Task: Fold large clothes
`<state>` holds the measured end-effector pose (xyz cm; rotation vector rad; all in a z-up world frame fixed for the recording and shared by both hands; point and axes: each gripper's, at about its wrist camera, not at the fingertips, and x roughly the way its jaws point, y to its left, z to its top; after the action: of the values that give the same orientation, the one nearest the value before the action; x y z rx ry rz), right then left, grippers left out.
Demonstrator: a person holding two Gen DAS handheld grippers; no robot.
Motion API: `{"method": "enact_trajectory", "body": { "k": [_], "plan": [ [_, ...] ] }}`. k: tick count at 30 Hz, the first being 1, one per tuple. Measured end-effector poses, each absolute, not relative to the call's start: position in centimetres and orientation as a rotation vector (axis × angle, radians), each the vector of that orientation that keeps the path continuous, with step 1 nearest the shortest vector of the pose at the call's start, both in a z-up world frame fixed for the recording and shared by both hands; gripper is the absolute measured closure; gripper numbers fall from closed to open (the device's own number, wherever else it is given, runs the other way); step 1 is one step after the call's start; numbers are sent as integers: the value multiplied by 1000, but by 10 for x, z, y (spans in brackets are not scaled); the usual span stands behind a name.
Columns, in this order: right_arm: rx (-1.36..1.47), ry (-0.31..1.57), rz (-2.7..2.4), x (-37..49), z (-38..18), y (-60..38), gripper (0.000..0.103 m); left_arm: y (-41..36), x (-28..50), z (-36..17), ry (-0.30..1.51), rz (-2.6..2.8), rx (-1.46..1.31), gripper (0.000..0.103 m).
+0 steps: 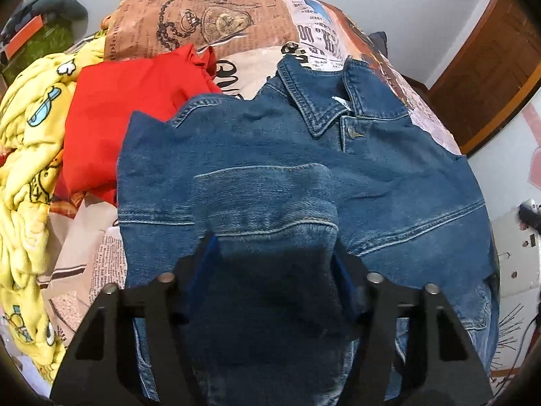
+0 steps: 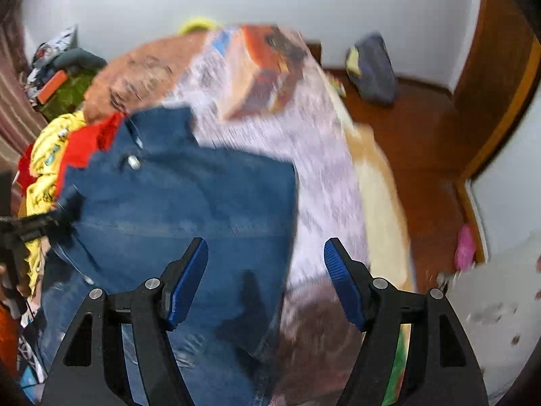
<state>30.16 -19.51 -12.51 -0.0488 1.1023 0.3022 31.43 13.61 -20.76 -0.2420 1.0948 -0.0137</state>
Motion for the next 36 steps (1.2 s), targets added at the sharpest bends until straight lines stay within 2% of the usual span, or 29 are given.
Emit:
{"method": "enact_trajectory", "body": {
  "k": [4, 9, 14, 15, 17, 18, 22, 29, 36],
  "plan": [
    [31, 1199, 301, 301, -166, -209, 35, 146, 299, -193, 1038, -16, -227, 52],
    [70, 1204, 298, 292, -185, -209, 35, 168, 278, -186, 1022, 7, -207, 52],
    [131, 1189, 307, 288, -185, -217, 34, 177, 263, -224, 1148, 11, -182, 45],
    [129, 1189, 309, 287, -185, -217, 34, 178, 259, -230, 1160, 17, -177, 34],
    [112, 1188, 309, 284, -185, -215, 33, 186, 252, -235, 1143, 35, -214, 20],
    [103, 1190, 309, 283, -185, -214, 33, 192, 250, -235, 1145, 34, -243, 18],
    [89, 1205, 318, 285, -185, -210, 33, 208, 251, -226, 1151, -6, -357, 18],
    [131, 1155, 329, 300, -168, -207, 33, 230, 269, -178, 1038, 57, -294, 18],
    [168, 1123, 317, 329, -165, -201, 33, 260, 317, -188, 1037, 83, -306, 18]
  ]
}}
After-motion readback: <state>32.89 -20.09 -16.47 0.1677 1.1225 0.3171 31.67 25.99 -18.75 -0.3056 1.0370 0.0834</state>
